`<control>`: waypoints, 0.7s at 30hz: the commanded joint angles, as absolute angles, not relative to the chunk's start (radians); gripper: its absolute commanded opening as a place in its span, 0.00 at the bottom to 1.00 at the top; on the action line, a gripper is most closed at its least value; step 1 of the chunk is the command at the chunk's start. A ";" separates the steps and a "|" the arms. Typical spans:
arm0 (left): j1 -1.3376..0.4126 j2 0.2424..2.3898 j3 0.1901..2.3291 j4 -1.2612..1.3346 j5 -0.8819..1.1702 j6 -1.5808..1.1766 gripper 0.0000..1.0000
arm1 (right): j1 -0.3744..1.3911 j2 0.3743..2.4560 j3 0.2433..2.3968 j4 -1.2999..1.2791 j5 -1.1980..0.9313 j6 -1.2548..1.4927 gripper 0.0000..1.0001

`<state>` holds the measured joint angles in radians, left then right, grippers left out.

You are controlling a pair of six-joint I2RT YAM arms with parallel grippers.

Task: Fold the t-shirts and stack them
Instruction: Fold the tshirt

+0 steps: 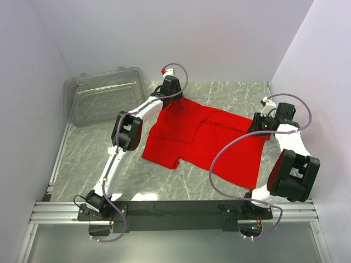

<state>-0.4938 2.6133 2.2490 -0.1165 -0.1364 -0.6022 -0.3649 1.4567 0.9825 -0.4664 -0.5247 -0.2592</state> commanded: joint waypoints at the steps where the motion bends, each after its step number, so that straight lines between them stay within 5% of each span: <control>1: -0.502 2.531 2.283 -0.078 -0.130 -0.587 0.42 | -0.374 1.453 1.006 -0.456 -0.543 -0.265 0.35; 21: -0.509 2.542 2.249 -0.064 -0.083 -0.609 0.30 | -0.377 1.453 1.005 -0.456 -0.545 -0.268 0.35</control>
